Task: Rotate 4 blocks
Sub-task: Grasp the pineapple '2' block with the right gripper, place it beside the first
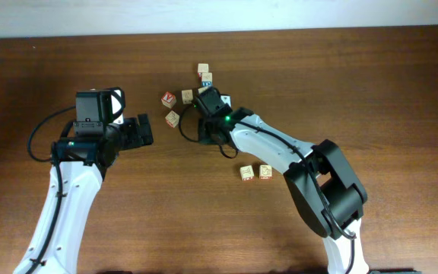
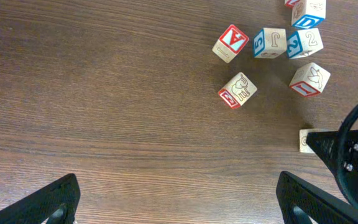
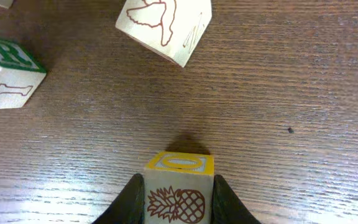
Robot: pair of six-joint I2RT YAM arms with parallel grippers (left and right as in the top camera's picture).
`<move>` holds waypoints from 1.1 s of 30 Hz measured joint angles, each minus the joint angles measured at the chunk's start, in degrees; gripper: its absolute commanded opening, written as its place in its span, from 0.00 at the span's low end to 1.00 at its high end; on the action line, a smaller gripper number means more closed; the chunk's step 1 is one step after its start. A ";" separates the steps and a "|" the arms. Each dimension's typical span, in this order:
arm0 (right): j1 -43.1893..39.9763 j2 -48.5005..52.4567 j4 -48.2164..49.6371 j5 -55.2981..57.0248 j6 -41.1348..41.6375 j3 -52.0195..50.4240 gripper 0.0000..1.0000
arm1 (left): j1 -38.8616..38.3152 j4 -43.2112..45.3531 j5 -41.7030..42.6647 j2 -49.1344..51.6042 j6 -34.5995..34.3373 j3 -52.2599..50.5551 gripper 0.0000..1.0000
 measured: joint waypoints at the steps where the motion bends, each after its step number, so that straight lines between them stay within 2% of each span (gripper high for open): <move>1: 0.00 0.17 -4.98 0.13 -0.74 1.60 0.24 | 0.00 -0.04 0.00 0.00 0.00 0.00 0.99; 2: 0.00 0.31 -17.75 -1.77 -2.45 9.22 0.24 | 0.00 0.00 -0.02 0.00 0.00 0.00 0.99; 3: 0.00 0.15 -17.92 -2.34 -2.73 11.08 0.24 | 0.00 -0.13 0.00 0.00 0.00 0.00 0.99; 4: 0.00 -0.07 -27.50 -3.96 -2.21 12.74 0.24 | 0.00 0.02 -0.02 0.00 0.00 0.00 0.99; 5: 0.02 -0.04 -29.83 -4.85 -1.57 12.61 0.24 | 0.00 0.00 0.00 0.00 0.00 0.00 0.99; 9: 2.40 -0.55 -28.24 -7.96 1.68 3.93 0.26 | 0.00 -0.11 0.00 0.00 0.00 0.00 0.99; 10: 2.47 -0.83 -27.96 -8.15 2.19 3.41 0.37 | 0.00 -0.11 -0.02 0.00 0.00 0.00 0.99; 13: 2.71 -0.74 -28.22 -8.81 2.75 1.84 0.47 | 0.00 -0.11 0.00 0.00 0.00 0.00 0.99; 15: 2.71 -0.74 -29.11 -8.81 2.49 2.10 0.51 | 0.00 -0.13 0.00 0.00 0.00 0.00 0.99; 18: 2.01 -0.35 -32.63 -7.72 -0.33 11.37 0.58 | 0.00 -0.11 0.00 0.00 0.00 0.00 0.99; 20: -0.70 -0.28 -29.90 -6.21 -3.15 17.44 0.59 | 0.00 -0.09 -0.02 0.00 0.00 0.00 0.99; 23: -2.82 0.02 -13.09 -2.38 -4.13 18.67 0.66 | -0.04 -0.22 0.00 0.04 0.00 0.00 0.99; 25: -2.84 3.58 -3.15 -1.16 -3.61 19.30 0.66 | -0.04 -0.22 -0.02 0.07 0.00 0.00 0.99; 28: -2.84 9.38 0.37 2.93 2.25 19.28 0.66 | -0.04 -0.11 0.00 0.07 0.00 0.00 0.99; 29: -2.84 9.42 0.39 5.11 2.56 19.28 0.64 | -0.04 -0.11 0.00 0.07 0.00 0.00 0.99; 30: -2.84 9.99 0.31 6.27 3.45 19.28 0.57 | -0.04 -0.11 0.00 0.07 0.00 0.00 0.99; 33: -2.84 12.87 -1.03 7.41 5.42 19.28 0.46 | -0.04 -0.13 0.00 0.07 0.00 0.00 0.99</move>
